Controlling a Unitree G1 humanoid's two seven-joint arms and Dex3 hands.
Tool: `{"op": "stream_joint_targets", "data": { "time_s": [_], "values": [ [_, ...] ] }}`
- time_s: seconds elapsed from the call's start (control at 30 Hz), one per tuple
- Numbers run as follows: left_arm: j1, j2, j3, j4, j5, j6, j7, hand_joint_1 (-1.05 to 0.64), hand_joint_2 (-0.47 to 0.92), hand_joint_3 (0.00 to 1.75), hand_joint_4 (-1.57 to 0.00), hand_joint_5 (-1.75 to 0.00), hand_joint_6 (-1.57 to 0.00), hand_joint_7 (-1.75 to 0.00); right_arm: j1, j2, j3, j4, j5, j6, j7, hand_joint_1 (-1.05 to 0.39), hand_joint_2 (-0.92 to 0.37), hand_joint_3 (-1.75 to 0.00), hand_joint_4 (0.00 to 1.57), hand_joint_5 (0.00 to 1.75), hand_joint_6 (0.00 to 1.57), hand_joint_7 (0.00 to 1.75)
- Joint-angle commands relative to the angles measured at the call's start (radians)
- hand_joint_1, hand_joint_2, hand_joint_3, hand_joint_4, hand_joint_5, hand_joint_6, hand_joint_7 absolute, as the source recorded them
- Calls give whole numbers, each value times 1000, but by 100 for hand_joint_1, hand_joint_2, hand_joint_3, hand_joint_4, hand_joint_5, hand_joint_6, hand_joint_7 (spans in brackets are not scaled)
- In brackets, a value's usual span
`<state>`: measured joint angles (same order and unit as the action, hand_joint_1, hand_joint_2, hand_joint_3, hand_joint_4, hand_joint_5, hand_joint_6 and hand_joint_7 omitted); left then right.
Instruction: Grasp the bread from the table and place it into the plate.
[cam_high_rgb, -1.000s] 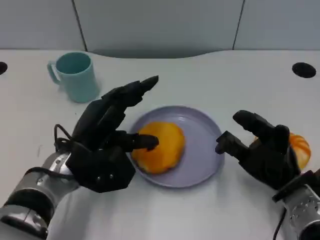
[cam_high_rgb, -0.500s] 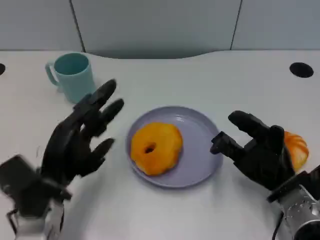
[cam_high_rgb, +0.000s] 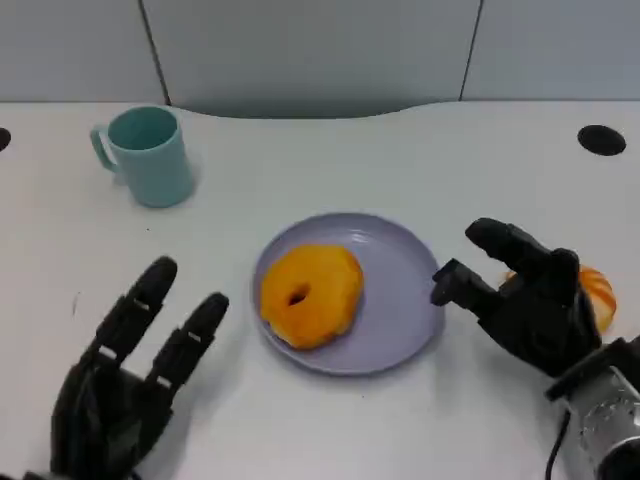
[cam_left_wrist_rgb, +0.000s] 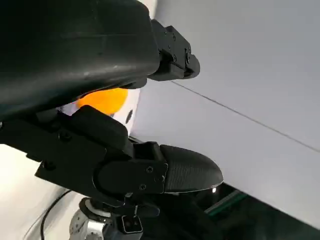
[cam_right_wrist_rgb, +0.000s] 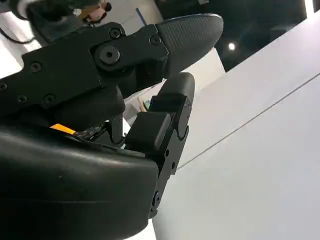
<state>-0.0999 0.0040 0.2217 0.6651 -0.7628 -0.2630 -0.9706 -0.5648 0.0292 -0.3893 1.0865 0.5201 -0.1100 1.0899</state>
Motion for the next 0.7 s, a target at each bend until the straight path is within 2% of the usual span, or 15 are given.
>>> {"op": "stream_joint_targets", "data": {
  "time_s": [0.03,0.3,0.5,0.7],
  "values": [
    [-19,7,42,56,38,-4,-37,-100,92,47,-23,-25,-24,-2,0,-26,7,7,-8,36,22,-49,-92,-12,77,123,110,8],
    [-18,-4,72,68,88,-6,-39,-99,92,45,-25,-30,-29,-4,2,-42,18,2,-13,66,27,-49,-92,-9,76,127,111,7],
    [-30,-2,90,91,102,-1,-62,-101,92,45,-26,-33,-33,-5,9,-43,16,7,-14,32,42,-51,-92,-12,75,127,110,7],
    [-31,-9,108,99,110,-11,-87,-102,92,46,-26,-35,-35,-5,17,-50,16,4,-12,50,41,-51,-92,-10,77,125,111,7]
  ]
}}
